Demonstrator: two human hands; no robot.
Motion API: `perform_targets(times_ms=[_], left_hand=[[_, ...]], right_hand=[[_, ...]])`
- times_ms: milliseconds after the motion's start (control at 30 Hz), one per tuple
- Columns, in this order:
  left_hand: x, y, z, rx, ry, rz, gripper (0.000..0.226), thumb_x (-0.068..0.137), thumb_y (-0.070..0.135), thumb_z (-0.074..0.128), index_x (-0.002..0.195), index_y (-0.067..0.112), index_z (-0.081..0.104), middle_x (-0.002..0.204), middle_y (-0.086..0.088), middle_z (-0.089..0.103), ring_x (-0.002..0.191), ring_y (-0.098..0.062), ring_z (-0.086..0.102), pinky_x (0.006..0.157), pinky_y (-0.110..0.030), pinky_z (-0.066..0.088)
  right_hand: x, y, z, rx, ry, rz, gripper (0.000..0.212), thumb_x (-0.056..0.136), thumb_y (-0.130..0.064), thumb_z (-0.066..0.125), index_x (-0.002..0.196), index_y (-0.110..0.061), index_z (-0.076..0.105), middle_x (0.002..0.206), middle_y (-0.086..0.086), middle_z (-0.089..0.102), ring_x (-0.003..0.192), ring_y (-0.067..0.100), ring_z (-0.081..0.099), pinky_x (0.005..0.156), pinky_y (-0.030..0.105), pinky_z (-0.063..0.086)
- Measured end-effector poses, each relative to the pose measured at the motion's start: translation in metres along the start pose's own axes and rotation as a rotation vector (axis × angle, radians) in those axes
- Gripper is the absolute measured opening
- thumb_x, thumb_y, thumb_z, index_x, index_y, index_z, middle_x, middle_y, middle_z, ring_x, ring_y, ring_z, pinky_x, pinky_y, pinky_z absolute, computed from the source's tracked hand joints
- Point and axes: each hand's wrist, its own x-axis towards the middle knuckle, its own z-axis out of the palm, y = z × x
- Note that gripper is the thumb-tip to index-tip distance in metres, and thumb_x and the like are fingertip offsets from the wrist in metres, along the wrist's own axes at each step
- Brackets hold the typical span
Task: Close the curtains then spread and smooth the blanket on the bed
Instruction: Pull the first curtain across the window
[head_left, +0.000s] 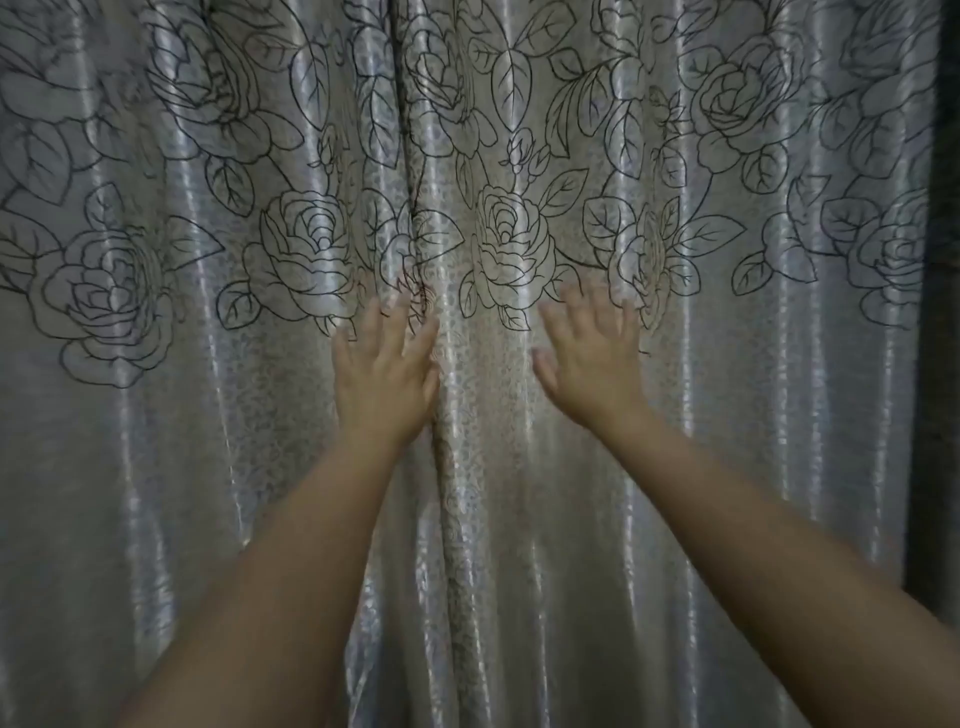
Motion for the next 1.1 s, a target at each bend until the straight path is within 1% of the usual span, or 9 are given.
perform_targets(times_ms=[133, 333, 433, 633, 733, 867, 933, 1000, 1100], left_hand=[[-0.011, -0.010, 0.023, 0.069, -0.073, 0.069, 0.043, 0.090, 0.030, 0.044, 0.129, 0.013, 0.046, 0.145, -0.011, 0.039, 0.134, -0.027, 0.033, 0.104, -0.045, 0.029], [-0.022, -0.023, 0.065, 0.104, -0.458, 0.032, 0.033, 0.093, 0.031, 0.036, 0.115, 0.013, 0.053, 0.119, -0.008, 0.054, 0.108, -0.027, 0.056, 0.084, -0.037, 0.048], [-0.021, -0.026, 0.088, 0.059, -0.557, 0.012, 0.028, 0.092, 0.029, 0.039, 0.110, 0.014, 0.054, 0.117, -0.008, 0.058, 0.105, -0.025, 0.059, 0.083, -0.035, 0.049], [0.005, 0.003, 0.118, -0.500, -0.440, -0.244, 0.023, 0.089, 0.029, 0.045, 0.076, 0.012, 0.055, 0.070, 0.000, 0.056, 0.079, -0.025, 0.058, 0.059, -0.026, 0.037], [0.024, 0.039, 0.132, -0.744, -0.355, -0.321, 0.034, 0.090, 0.032, 0.046, 0.112, 0.009, 0.056, 0.102, -0.014, 0.066, 0.096, -0.030, 0.059, 0.072, -0.029, 0.038], [0.060, 0.088, 0.157, -0.866, -0.298, -0.381, 0.060, 0.088, 0.048, 0.046, 0.135, 0.012, 0.036, 0.138, -0.018, 0.043, 0.127, -0.034, 0.039, 0.098, -0.040, 0.037], [0.084, 0.111, 0.173, -0.868, -0.282, -0.428, 0.066, 0.085, 0.054, 0.047, 0.137, 0.014, 0.035, 0.142, -0.018, 0.035, 0.129, -0.036, 0.034, 0.103, -0.042, 0.033], [0.109, 0.137, 0.188, -1.047, -0.330, -0.498, 0.073, 0.081, 0.054, 0.054, 0.136, 0.010, 0.032, 0.140, -0.019, 0.036, 0.124, -0.038, 0.041, 0.104, -0.044, 0.037], [0.133, 0.187, 0.204, -1.456, -0.321, -0.548, 0.052, 0.085, 0.040, 0.060, 0.122, 0.012, 0.035, 0.116, -0.011, 0.052, 0.101, -0.025, 0.053, 0.091, -0.037, 0.045]], right_hand=[[-0.007, -0.038, 0.037, 0.086, -0.081, -0.049, 0.046, 0.088, -0.031, 0.047, 0.129, -0.009, 0.045, 0.141, 0.014, 0.044, 0.137, 0.032, 0.028, 0.111, 0.051, 0.021], [-0.013, -0.075, 0.103, 0.264, -0.316, 0.238, 0.059, 0.083, -0.047, 0.052, 0.127, -0.009, 0.041, 0.126, 0.012, 0.052, 0.117, 0.027, 0.044, 0.094, 0.039, 0.040], [-0.013, -0.079, 0.123, 0.366, -0.329, 0.355, 0.037, 0.087, -0.038, 0.050, 0.108, -0.008, 0.058, 0.110, 0.014, 0.061, 0.106, 0.030, 0.054, 0.085, 0.039, 0.045], [-0.018, -0.023, 0.130, 0.135, -0.210, 0.369, 0.028, 0.090, -0.033, 0.048, 0.101, -0.018, 0.070, 0.126, 0.005, 0.056, 0.123, 0.026, 0.040, 0.108, 0.052, 0.020], [-0.024, 0.027, 0.130, 0.075, -0.154, 0.423, 0.026, 0.087, -0.035, 0.054, 0.091, -0.018, 0.073, 0.152, 0.005, 0.027, 0.141, 0.029, 0.013, 0.112, 0.059, 0.003], [-0.018, 0.095, 0.137, 0.219, -0.093, 0.564, 0.029, 0.087, -0.033, 0.056, 0.078, -0.012, 0.074, 0.157, 0.010, 0.010, 0.144, 0.033, 0.000, 0.116, 0.050, 0.006], [-0.011, 0.125, 0.144, 0.411, -0.122, 0.609, 0.030, 0.091, -0.025, 0.052, 0.069, -0.011, 0.065, 0.136, 0.029, 0.044, 0.135, 0.036, 0.030, 0.103, 0.027, 0.032], [-0.005, 0.150, 0.153, 0.563, -0.107, 0.628, 0.035, 0.095, -0.019, 0.044, 0.060, -0.013, 0.046, 0.077, 0.023, 0.058, 0.088, 0.033, 0.056, 0.058, 0.015, 0.037], [0.001, 0.188, 0.162, 0.533, -0.051, 0.581, 0.029, 0.098, -0.018, 0.036, 0.078, -0.003, 0.051, 0.078, 0.019, 0.058, 0.076, 0.033, 0.056, 0.065, 0.033, 0.044]])
